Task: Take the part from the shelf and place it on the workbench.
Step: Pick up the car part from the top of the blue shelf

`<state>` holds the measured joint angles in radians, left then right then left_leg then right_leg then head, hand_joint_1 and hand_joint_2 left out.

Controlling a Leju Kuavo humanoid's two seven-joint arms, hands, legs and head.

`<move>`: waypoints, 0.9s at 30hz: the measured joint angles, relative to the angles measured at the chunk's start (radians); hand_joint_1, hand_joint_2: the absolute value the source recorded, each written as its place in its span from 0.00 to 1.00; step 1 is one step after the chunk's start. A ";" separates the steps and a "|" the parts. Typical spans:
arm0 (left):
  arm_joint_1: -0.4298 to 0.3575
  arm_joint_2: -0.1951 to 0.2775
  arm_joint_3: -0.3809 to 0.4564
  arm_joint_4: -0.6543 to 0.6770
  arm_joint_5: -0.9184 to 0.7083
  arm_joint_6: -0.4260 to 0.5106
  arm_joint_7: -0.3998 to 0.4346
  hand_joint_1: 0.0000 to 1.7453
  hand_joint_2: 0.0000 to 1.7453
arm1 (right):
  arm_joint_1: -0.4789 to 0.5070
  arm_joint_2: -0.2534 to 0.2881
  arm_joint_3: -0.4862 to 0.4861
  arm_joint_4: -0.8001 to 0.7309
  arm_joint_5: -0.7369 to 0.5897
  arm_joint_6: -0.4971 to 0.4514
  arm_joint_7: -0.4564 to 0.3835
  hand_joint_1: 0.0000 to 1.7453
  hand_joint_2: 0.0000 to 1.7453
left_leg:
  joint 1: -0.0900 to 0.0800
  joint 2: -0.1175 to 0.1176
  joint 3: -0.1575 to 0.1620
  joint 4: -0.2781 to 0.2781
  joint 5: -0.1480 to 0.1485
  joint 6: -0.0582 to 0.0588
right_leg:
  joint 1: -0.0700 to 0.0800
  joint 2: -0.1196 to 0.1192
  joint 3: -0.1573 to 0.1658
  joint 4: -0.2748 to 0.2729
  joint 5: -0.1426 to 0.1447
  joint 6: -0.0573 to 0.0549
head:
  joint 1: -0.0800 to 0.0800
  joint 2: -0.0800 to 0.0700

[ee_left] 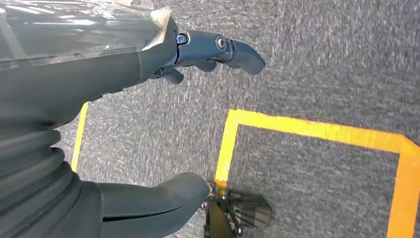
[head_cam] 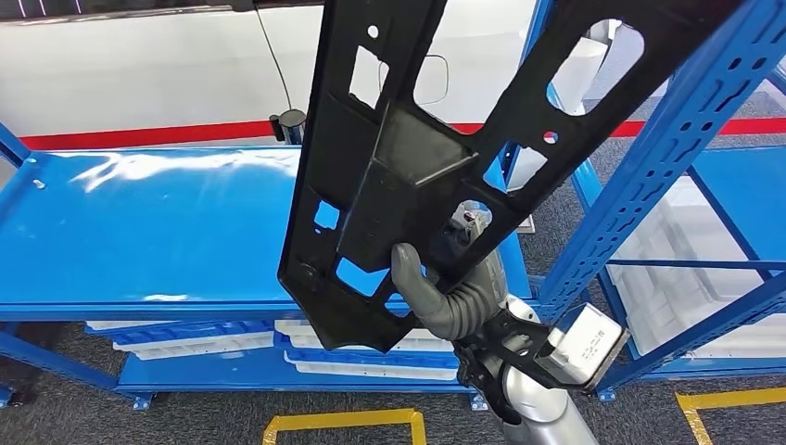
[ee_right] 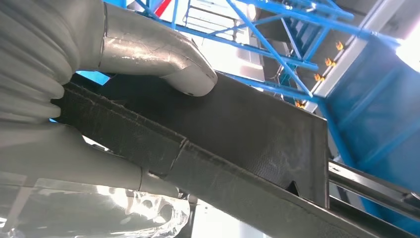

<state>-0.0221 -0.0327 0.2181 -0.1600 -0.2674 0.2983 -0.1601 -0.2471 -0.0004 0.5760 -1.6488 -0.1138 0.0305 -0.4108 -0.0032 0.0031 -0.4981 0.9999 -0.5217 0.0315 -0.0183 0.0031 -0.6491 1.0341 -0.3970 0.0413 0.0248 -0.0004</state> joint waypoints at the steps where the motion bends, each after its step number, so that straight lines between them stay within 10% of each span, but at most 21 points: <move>1: 0.000 0.000 0.000 -0.001 0.000 0.000 0.000 0.00 1.00 | 0.000 -0.001 0.000 -0.002 0.000 0.000 -0.001 1.00 1.00 | 0.001 0.003 -0.007 -0.009 0.015 0.007 | 0.001 -0.001 -0.009 0.011 -0.014 0.000 | 0.001 0.000; 5: 0.000 -0.004 0.000 -0.002 0.000 0.000 0.000 0.00 1.00 | 0.004 -0.007 -0.001 -0.003 0.000 0.000 0.000 1.00 1.00 | 0.006 0.010 -0.056 -0.020 0.068 0.018 | 0.002 -0.001 -0.063 0.207 -0.162 -0.012 | 0.004 0.000; 7: 0.000 -0.006 0.000 -0.002 0.000 0.000 0.000 0.00 1.00 | 0.006 -0.010 -0.001 -0.003 0.000 0.000 0.000 1.00 1.00 | 0.006 0.012 -0.088 -0.018 0.092 0.014 | 0.000 -0.001 -0.048 0.259 -0.166 0.007 | 0.004 0.000; 10: 0.000 -0.009 0.000 -0.002 0.000 0.000 0.000 0.00 1.00 | 0.006 -0.012 -0.001 -0.003 0.000 0.000 0.000 1.00 1.00 | 0.007 0.013 -0.127 -0.010 0.121 0.001 | -0.004 -0.002 0.093 0.100 -0.123 0.032 | 0.004 0.000; 12: 0.001 -0.009 0.000 -0.003 0.000 0.000 0.000 0.00 1.00 | 0.006 -0.012 -0.001 -0.004 0.000 0.000 -0.001 1.00 1.00 | 0.005 0.011 -0.142 -0.001 0.135 -0.011 | -0.001 -0.002 0.168 -0.016 -0.136 0.019 | 0.003 0.000; 15: 0.003 -0.009 0.001 -0.003 0.001 0.000 0.000 0.00 1.00 | 0.006 -0.011 -0.001 -0.004 0.000 0.000 -0.001 1.00 1.00 | 0.009 0.010 -0.150 0.001 0.151 -0.029 | 0.002 -0.002 0.163 -0.042 -0.136 -0.013 | 0.002 0.000; 18: 0.005 -0.010 0.000 -0.003 0.001 0.000 -0.001 0.00 1.00 | 0.005 -0.008 -0.001 -0.005 0.001 0.001 -0.001 1.00 1.00 | 0.015 0.005 -0.179 0.083 0.049 -0.045 | -0.004 -0.005 0.140 -0.043 -0.106 -0.047 | 0.001 0.000; 21: 0.005 -0.010 0.000 -0.003 0.000 0.000 -0.003 0.00 1.00 | 0.008 -0.006 0.000 -0.005 0.004 0.004 -0.002 1.00 1.00 | 0.016 0.003 -0.214 0.259 -0.061 -0.055 | 0.000 -0.005 0.101 -0.041 -0.071 -0.052 | 0.000 0.000; 23: 0.005 -0.010 0.000 -0.003 -0.001 0.000 -0.004 0.00 1.00 | 0.014 -0.006 -0.001 -0.005 0.005 0.005 -0.005 1.00 1.00 | 0.016 0.003 -0.179 0.266 -0.032 -0.053 | 0.002 -0.004 0.074 -0.040 -0.051 -0.048 | 0.000 0.000; 27: 0.002 -0.010 0.001 -0.004 0.000 -0.003 -0.007 0.00 1.00 | 0.020 -0.006 -0.001 -0.009 0.014 0.010 -0.012 1.00 1.00 | 0.010 -0.008 0.014 0.012 0.002 -0.029 | 0.006 -0.004 0.043 -0.039 -0.017 -0.031 | 0.001 0.000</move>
<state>-0.0201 -0.0423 0.2187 -0.1638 -0.2675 0.2950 -0.1673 -0.2269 -0.0068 0.5751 -1.6576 -0.0993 0.0402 -0.4224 0.0070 -0.0045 -0.4842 1.0122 -0.5200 0.0028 -0.0125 -0.0011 -0.6057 0.9951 -0.4139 0.0107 0.0254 -0.0004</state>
